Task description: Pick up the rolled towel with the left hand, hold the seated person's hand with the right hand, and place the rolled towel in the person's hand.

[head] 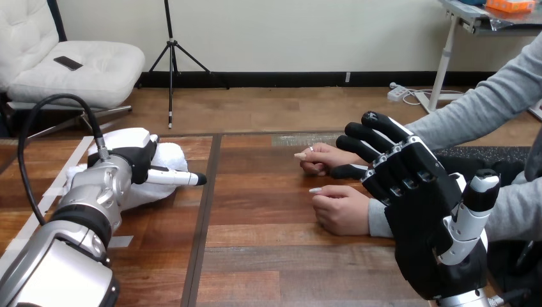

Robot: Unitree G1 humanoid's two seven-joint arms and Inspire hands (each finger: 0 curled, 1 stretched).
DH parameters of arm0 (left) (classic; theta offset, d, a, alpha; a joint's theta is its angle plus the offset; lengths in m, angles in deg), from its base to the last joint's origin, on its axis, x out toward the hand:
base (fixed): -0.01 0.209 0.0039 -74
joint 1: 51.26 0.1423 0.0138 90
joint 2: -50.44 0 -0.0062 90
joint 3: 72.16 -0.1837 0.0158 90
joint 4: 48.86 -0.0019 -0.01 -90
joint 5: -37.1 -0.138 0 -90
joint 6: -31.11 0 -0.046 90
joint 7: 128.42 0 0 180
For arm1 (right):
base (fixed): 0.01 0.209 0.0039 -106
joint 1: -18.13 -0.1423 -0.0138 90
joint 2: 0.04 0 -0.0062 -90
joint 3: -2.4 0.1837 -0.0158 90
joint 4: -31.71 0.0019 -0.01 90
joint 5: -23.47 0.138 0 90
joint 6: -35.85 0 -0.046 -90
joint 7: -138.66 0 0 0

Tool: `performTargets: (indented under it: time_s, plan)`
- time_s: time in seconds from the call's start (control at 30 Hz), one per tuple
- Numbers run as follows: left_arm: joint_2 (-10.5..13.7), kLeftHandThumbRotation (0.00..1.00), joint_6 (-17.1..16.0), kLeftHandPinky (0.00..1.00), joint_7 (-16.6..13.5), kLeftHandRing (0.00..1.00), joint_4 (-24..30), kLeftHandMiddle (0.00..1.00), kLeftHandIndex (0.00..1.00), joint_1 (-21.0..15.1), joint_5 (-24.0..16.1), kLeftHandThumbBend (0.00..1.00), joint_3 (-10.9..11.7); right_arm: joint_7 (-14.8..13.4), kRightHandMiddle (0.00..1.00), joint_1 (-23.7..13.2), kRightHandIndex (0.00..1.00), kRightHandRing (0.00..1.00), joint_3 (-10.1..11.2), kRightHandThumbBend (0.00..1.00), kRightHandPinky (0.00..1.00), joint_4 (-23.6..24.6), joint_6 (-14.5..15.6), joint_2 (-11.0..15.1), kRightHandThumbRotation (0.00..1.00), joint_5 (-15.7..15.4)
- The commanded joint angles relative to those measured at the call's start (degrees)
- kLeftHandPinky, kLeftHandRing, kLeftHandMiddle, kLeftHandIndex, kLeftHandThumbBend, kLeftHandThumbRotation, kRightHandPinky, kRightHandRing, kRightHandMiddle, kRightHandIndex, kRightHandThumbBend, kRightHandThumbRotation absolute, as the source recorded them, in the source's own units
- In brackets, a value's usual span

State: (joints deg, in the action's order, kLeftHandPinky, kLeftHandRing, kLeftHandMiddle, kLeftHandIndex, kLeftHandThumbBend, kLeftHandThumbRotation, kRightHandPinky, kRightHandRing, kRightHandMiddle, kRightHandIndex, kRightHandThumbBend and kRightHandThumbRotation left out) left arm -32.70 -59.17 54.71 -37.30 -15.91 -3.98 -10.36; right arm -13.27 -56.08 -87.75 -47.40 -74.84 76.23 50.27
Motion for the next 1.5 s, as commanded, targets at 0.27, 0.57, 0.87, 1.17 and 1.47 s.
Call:
performTargets:
  time_s: [0.27, 0.57, 0.87, 1.17, 1.47]
  plan:
    - [-0.09, 0.88, 0.04, 1.0, -0.2, 1.0, 0.6, 1.0, 1.0, -1.05, 0.64, 0.98, 0.18, 0.42, 0.79, -1.13, 0.78, 0.79, -0.03, 0.89, 0.64, 2.73, -1.0, -0.35, 1.0, 0.75]
    - [-0.24, 0.86, 0.8, 1.0, -0.3, 1.0, 0.58, 1.0, 1.0, -0.96, 1.17, 0.93, 0.63, 0.63, 0.79, -1.1, 0.78, 0.79, 0.1, 0.89, 0.64, 2.83, -1.01, -0.18, 1.0, 0.86]
    - [-0.2, 0.82, 1.1, 1.0, 0.23, 1.0, 0.66, 1.0, 1.0, -1.14, 1.67, 0.88, 0.72, 0.55, 0.79, -0.86, 0.78, 0.8, 0.11, 0.89, 0.64, 3.23, -1.09, -0.14, 1.0, 0.82]
    - [-0.4, 0.83, 2.73, 1.0, 3.02, 1.0, 0.51, 1.0, 1.0, -1.84, 2.26, 0.88, 0.84, 0.51, 0.79, -0.69, 0.78, 0.8, 0.31, 0.89, 0.64, 3.28, -1.91, -0.26, 1.0, 0.45]
    - [-0.6, 0.83, 3.99, 1.0, 5.15, 1.0, 0.48, 1.0, 1.0, -2.32, 2.37, 0.88, 0.17, 0.55, 0.79, -0.49, 0.78, 0.8, 0.38, 0.89, 0.64, 3.57, -2.11, -0.15, 1.0, 0.63]
